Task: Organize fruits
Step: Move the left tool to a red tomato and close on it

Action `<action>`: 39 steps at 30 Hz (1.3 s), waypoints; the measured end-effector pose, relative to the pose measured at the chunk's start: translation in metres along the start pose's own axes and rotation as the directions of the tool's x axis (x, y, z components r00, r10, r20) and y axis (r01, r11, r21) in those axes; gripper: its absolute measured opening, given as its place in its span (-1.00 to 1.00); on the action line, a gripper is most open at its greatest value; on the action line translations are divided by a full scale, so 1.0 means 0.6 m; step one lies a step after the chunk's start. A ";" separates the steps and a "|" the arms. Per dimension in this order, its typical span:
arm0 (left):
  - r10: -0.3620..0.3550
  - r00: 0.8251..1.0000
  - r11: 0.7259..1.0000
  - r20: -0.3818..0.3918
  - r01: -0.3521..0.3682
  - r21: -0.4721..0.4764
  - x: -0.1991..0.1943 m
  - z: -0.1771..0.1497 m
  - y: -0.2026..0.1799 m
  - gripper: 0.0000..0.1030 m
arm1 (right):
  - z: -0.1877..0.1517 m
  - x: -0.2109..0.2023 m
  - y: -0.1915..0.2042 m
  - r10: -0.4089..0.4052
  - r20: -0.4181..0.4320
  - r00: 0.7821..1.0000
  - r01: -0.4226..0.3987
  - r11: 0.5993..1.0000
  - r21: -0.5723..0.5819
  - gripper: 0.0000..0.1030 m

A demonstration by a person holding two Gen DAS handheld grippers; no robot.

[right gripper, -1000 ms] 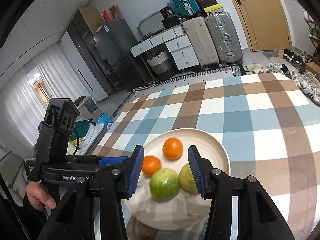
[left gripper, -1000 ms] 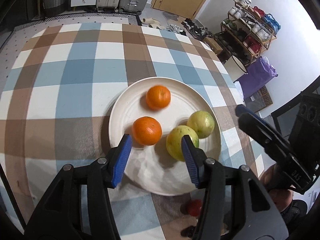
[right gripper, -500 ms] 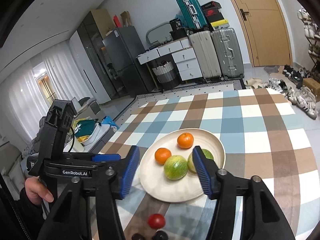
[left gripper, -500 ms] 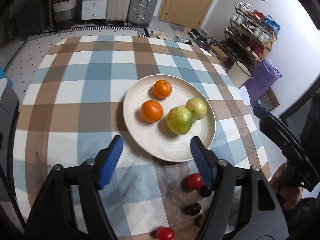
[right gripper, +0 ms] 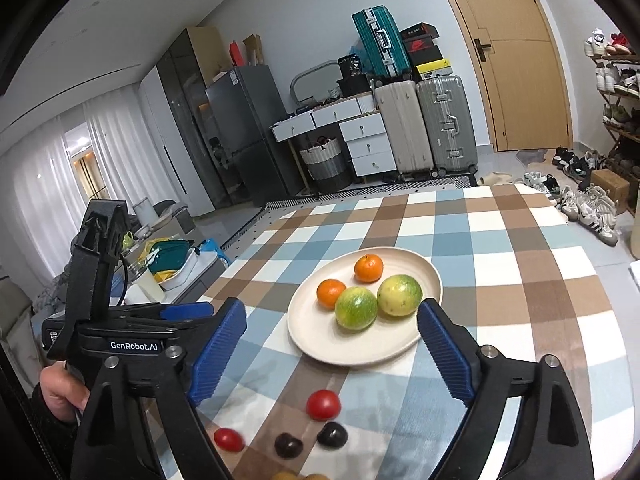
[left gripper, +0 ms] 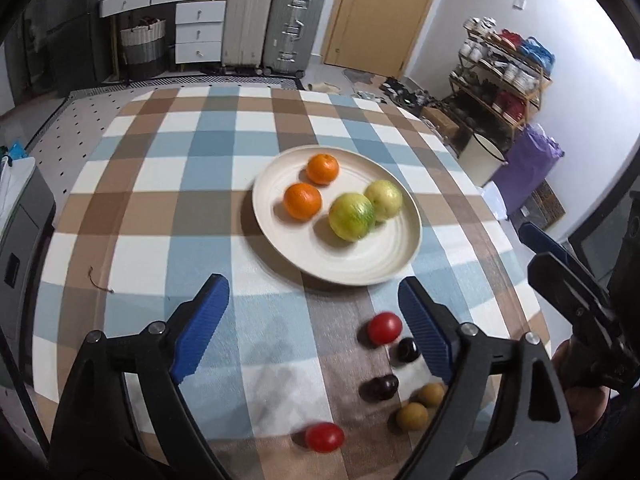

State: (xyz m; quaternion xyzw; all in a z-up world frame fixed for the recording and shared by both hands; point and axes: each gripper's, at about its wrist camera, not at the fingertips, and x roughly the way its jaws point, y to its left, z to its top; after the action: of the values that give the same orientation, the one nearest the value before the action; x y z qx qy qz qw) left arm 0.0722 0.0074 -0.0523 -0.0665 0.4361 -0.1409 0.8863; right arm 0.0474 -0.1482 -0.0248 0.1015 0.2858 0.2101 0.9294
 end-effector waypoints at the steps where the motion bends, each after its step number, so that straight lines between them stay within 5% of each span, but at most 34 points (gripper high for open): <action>1: -0.007 1.000 1.000 -0.003 0.007 -0.003 0.002 -0.004 -0.001 0.71 | -0.005 -0.001 0.003 -0.002 -0.004 1.000 0.002 1.000 -0.005 0.81; 7: -0.016 1.000 1.000 -0.020 0.016 -0.010 -0.005 -0.046 0.001 0.95 | -0.029 -0.020 0.019 -0.010 -0.026 1.000 0.009 1.000 -0.026 0.81; 13: -0.010 0.998 0.999 -0.055 0.008 -0.035 -0.003 -0.082 0.016 0.97 | -0.052 -0.038 0.026 -0.018 -0.024 1.000 0.017 0.999 -0.033 0.83; 24: -0.002 0.988 1.000 -0.154 -0.003 -0.029 0.031 -0.147 0.024 0.97 | -0.070 -0.046 0.020 -0.019 -0.028 0.999 0.018 1.000 -0.023 0.85; 39: -0.047 0.983 0.998 -0.179 0.040 -0.041 0.053 -0.166 0.028 0.86 | -0.096 -0.052 0.013 -0.042 -0.060 0.997 0.040 0.999 -0.031 0.85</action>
State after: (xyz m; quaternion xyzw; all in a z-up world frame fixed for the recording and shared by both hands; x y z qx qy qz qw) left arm 0.0150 0.0143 -0.1413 -0.0796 0.5155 -0.1572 0.8386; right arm -0.0116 -0.1511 -0.0540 0.0752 0.3129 0.1985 0.9258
